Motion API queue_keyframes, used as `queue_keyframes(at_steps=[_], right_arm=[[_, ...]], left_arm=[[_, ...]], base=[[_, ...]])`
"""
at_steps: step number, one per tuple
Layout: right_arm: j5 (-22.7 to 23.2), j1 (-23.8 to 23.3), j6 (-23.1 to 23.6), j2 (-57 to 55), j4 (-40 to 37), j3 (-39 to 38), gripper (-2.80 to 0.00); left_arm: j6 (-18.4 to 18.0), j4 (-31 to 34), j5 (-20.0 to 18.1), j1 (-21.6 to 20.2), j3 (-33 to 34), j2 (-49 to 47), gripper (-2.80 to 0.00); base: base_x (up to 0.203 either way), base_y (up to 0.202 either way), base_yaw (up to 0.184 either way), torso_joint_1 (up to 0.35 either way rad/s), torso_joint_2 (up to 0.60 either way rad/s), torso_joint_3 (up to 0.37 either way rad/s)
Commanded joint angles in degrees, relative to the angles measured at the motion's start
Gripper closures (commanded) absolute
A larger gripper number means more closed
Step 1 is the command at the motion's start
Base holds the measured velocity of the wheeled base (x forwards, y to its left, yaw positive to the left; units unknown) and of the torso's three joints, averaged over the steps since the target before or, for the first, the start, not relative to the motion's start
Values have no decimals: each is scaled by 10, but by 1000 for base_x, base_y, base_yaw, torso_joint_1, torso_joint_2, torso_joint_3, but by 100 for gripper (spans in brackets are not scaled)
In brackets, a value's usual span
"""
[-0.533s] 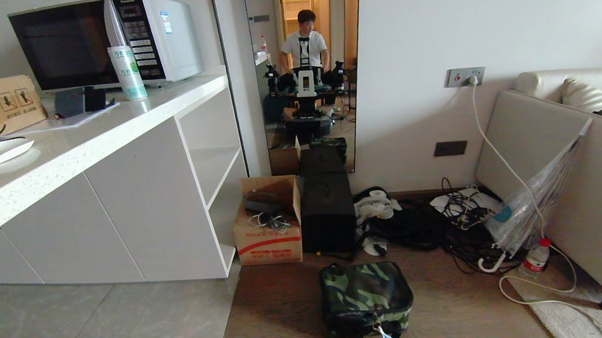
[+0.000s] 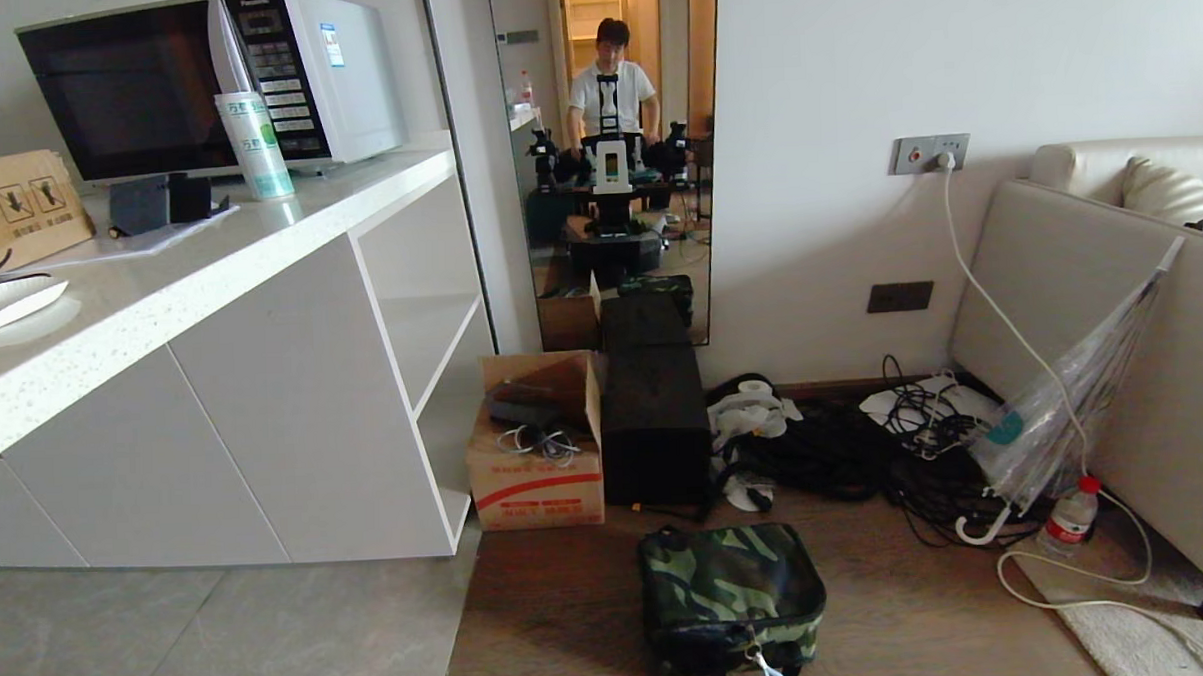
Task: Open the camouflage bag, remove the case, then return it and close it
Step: Open the top of the storage box
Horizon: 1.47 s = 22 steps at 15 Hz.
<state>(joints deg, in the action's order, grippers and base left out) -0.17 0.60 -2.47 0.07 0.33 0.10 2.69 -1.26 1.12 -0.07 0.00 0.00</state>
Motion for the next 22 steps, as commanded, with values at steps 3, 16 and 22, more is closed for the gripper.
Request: queue_keyframes(at_steps=[3,16,22], right_arm=[[0,0,0,-1,1,0,0],[0,0,0,-1,1,0,0],[0,0,0,-1,0,0,0]], left_arm=[[0,0,0,0,6,0,0],[2,0,0,0,6,-1,0],[2,0,0,0,6,0,0]], base=[[0,0,0,0,0,0],[0,0,0,2,1,-84],[0,0,0,3,1,-197]])
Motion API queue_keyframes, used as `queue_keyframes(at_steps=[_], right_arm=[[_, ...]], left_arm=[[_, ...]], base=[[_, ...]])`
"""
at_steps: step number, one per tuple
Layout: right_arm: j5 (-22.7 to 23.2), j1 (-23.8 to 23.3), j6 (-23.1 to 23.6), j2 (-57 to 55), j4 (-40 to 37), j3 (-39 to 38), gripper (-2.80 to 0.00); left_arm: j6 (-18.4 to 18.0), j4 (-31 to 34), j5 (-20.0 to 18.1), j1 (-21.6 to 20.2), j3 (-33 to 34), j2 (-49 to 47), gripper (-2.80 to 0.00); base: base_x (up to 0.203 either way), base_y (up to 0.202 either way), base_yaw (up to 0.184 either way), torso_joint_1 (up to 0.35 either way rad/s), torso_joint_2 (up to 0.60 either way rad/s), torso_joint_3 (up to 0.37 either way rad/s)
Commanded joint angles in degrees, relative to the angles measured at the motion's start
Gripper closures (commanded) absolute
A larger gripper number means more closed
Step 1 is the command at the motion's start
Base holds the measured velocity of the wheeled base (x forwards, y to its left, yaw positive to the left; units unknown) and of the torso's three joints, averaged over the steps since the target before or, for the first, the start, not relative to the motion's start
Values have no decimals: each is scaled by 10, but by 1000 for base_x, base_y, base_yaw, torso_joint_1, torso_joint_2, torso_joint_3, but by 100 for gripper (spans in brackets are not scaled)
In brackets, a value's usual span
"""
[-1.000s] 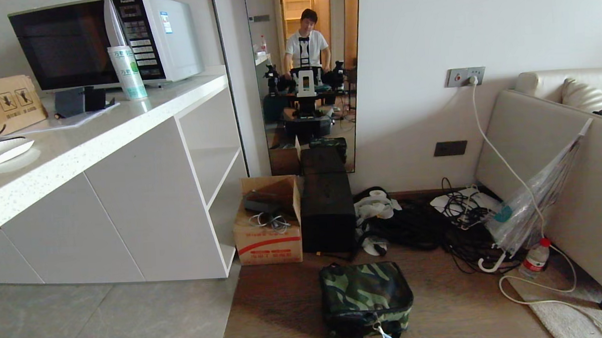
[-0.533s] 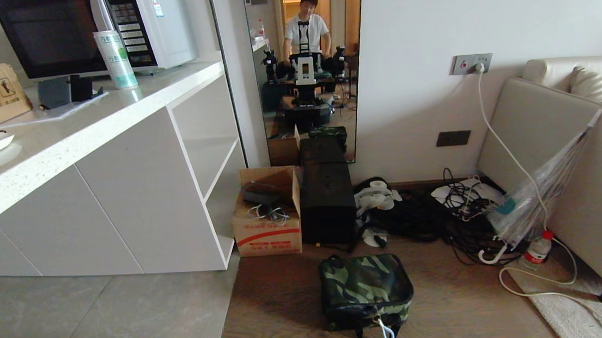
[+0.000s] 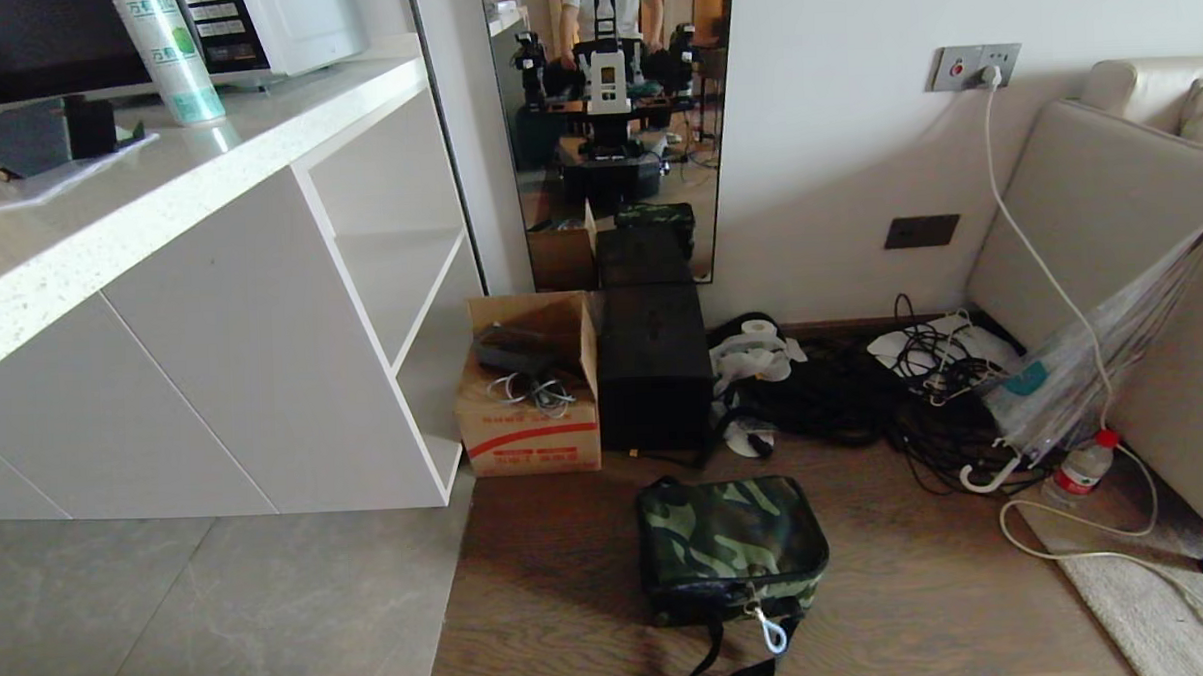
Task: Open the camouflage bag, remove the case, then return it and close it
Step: Open the top of the storage box
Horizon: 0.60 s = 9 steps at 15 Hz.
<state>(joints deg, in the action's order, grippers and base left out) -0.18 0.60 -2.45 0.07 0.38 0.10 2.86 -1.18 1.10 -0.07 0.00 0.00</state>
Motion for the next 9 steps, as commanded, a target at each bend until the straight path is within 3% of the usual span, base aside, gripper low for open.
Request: queue_keyframes(at_steps=[1,9], right_arm=[[0,0,0,-1,1,0,0],[0,0,0,-1,0,0,0]], left_arm=[[0,0,0,0,6,-1,0],[0,0,0,0,6,-1,0]], base=[[0,0,0,-1,6,-198],[0,0,0,3,2,-197]])
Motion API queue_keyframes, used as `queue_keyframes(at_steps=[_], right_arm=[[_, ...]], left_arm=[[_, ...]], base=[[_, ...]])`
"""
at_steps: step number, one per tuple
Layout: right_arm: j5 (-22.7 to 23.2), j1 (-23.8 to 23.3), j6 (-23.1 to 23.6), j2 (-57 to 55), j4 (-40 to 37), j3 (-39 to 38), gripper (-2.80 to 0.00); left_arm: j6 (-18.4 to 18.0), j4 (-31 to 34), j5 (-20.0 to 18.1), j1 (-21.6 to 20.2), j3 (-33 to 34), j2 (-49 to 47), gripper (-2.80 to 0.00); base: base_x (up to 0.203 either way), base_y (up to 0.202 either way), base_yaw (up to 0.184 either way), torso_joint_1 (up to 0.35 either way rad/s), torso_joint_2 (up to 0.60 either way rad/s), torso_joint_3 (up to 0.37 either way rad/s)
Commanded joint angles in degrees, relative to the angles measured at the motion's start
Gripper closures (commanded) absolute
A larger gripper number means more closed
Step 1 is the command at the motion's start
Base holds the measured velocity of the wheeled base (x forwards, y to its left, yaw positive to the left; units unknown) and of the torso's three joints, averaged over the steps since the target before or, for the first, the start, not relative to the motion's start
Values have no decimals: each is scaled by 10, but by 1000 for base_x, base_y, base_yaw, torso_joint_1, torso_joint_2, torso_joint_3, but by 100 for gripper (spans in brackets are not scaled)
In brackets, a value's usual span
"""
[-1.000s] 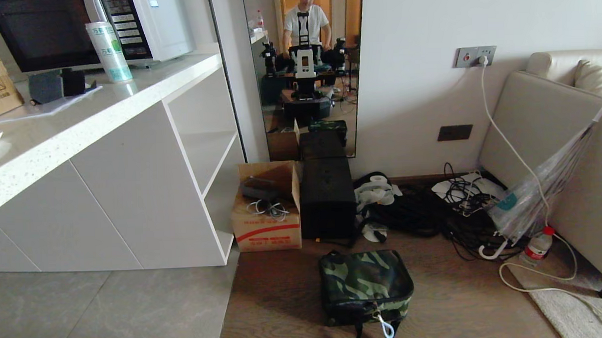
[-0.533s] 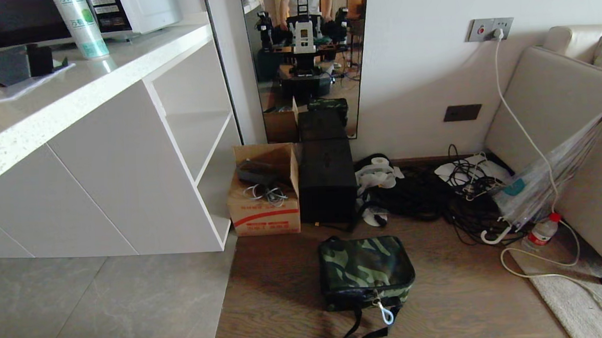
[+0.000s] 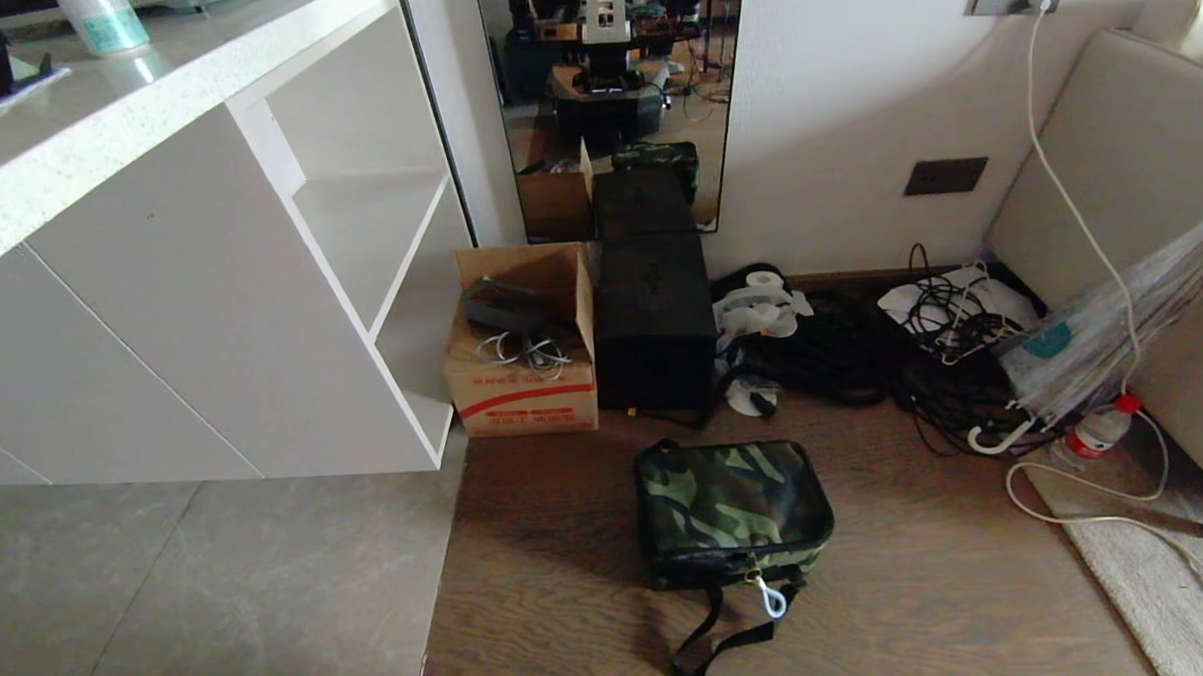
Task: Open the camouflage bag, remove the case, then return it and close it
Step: Open the top of the storage box
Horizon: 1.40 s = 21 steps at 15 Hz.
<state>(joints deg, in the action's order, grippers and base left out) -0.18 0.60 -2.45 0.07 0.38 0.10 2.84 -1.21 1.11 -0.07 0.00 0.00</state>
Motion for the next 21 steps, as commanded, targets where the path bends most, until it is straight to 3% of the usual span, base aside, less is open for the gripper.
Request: queue_keyframes(at_steps=[1,21], right_arm=[[0,0,0,-1,0,0,0],[0,0,0,-1,0,0,0]], left_arm=[[1,0,0,0,6,-1,0],[1,-1,0,0,6,-1,0]], base=[[0,0,0,2,2,-189],[0,0,0,3,4,-199]])
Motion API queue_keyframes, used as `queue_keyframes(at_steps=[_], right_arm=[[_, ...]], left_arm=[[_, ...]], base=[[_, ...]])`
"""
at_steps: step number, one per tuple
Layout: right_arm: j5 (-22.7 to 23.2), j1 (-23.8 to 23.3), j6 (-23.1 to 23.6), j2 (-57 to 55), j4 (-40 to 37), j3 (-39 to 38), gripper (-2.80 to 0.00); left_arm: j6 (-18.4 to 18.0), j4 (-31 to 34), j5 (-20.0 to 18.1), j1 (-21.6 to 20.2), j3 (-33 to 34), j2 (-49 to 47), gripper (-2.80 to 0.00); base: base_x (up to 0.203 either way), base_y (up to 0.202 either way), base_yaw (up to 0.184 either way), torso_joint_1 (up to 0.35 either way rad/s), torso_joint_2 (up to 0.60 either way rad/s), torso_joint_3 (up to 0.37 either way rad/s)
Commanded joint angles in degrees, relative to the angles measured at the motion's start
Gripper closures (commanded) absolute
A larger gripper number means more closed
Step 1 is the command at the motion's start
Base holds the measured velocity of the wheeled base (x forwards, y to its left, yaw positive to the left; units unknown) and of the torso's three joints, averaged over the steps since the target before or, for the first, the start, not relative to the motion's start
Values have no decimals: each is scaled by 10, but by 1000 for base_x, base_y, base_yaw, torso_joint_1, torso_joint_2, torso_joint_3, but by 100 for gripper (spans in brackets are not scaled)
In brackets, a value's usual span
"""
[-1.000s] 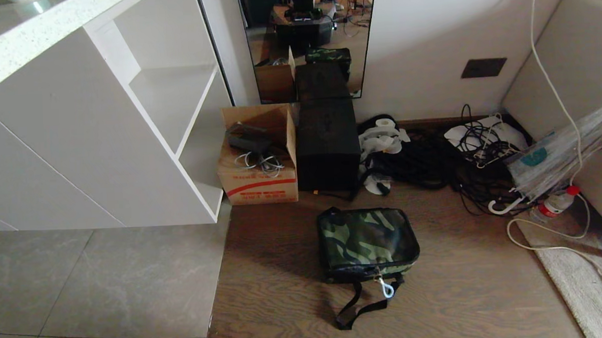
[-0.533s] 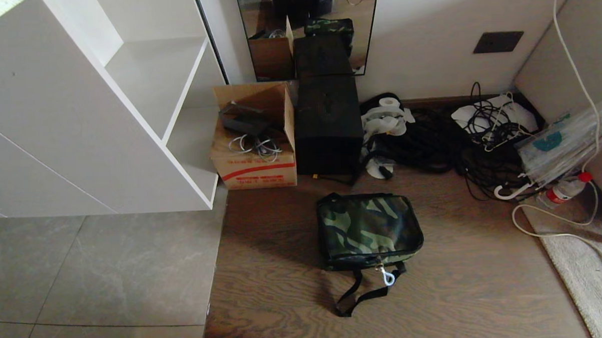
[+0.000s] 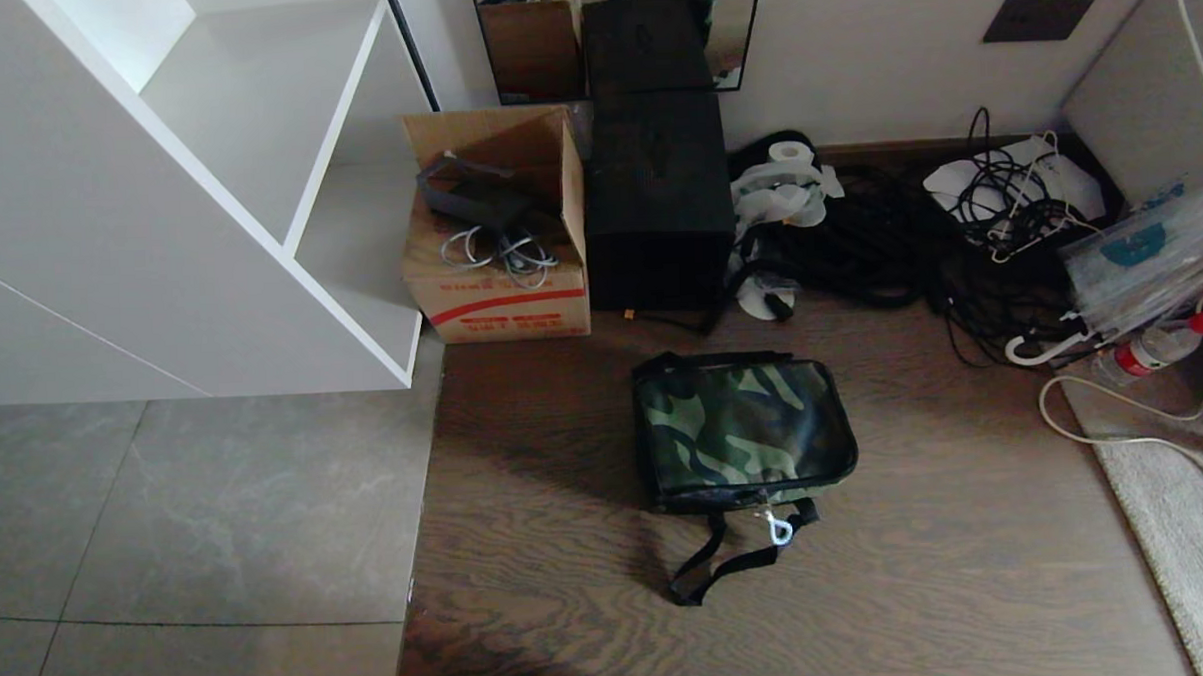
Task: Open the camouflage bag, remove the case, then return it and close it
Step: Open the top of the storage box
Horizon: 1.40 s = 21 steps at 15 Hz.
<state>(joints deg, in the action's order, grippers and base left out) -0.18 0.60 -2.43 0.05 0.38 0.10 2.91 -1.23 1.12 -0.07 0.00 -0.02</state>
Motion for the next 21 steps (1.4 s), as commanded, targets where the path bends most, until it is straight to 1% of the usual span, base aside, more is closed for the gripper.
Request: queue_keyframes(at_steps=[1,21], right_arm=[[0,0,0,0,0,0,0],[0,0,0,0,0,0,0]], left_arm=[[1,0,0,0,6,-1,0],[0,0,0,0,6,0,0]], base=[[0,0,0,2,7,-191],[0,0,0,3,2,-197]])
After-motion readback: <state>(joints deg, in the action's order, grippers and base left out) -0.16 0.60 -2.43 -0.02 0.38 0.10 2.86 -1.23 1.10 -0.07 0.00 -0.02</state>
